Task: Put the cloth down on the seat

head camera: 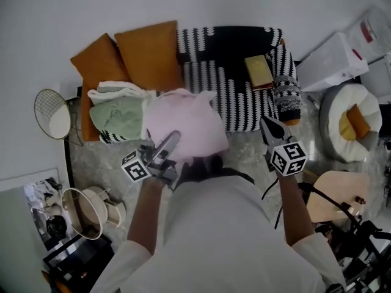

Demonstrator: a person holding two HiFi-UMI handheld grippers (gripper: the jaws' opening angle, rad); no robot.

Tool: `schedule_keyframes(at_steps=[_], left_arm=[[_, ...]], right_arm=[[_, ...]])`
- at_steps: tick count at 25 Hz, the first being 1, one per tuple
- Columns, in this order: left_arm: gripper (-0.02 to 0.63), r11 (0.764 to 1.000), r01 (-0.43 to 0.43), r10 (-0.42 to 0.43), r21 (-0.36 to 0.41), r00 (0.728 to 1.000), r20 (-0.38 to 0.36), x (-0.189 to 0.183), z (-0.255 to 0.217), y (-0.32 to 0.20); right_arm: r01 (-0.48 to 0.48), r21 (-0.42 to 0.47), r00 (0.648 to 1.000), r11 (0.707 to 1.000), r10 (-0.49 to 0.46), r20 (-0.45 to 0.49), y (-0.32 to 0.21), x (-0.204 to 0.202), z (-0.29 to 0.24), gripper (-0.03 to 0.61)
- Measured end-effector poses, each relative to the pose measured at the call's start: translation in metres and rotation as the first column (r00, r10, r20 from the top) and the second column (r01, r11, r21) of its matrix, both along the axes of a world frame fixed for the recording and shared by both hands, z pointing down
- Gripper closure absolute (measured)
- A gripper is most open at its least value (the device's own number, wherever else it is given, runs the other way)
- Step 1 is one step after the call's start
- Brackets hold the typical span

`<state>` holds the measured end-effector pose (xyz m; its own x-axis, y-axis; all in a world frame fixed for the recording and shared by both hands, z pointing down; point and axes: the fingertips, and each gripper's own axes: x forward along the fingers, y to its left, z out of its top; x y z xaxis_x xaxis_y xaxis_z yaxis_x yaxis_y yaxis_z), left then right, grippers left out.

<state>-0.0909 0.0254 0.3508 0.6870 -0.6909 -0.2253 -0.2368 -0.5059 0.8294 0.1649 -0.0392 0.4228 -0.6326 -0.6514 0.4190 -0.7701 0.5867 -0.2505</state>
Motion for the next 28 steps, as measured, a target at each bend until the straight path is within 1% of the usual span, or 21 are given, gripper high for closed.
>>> schedule_keyframes(at_steps=[3,6,9,13,20,28], left_arm=[[0.518,0.999,-0.032,0.032,-0.02,0.999,0.01,-0.006,0.01,-0.02],[0.518,0.996,-0.086,0.088,-0.035,0.995,0.05,-0.009,0.021,-0.04],[0.518,0.987,-0.147,0.152,-0.059,0.984,0.089,-0.012,0.034,-0.06],[0.518,0.973,-0.208,0.218,-0.1,0.97,0.108,-0.018,0.053,-0.089],[0.518,0.946,-0.291,0.309,-0.139,0.942,0.133,-0.019,0.084,-0.14],[0.518,0.906,-0.369,0.405,-0.207,0.899,0.169,-0.018,0.146,-0.189]], right_arm=[[-0.028,-0.009,1.0,1.0,0.028,0.0,-0.014,-0.007,0.004,0.574],[-0.054,-0.019,0.999,0.998,0.054,0.002,-0.027,-0.016,0.008,0.574],[-0.073,-0.032,0.997,0.997,0.072,-0.009,-0.042,-0.028,0.014,0.574],[-0.099,-0.059,0.995,0.993,0.098,-0.013,-0.062,-0.046,0.025,0.574],[-0.125,-0.104,0.992,0.987,0.122,-0.027,-0.093,-0.067,0.051,0.574],[-0.169,-0.157,0.985,0.973,0.165,-0.041,-0.123,-0.085,0.084,0.574]])
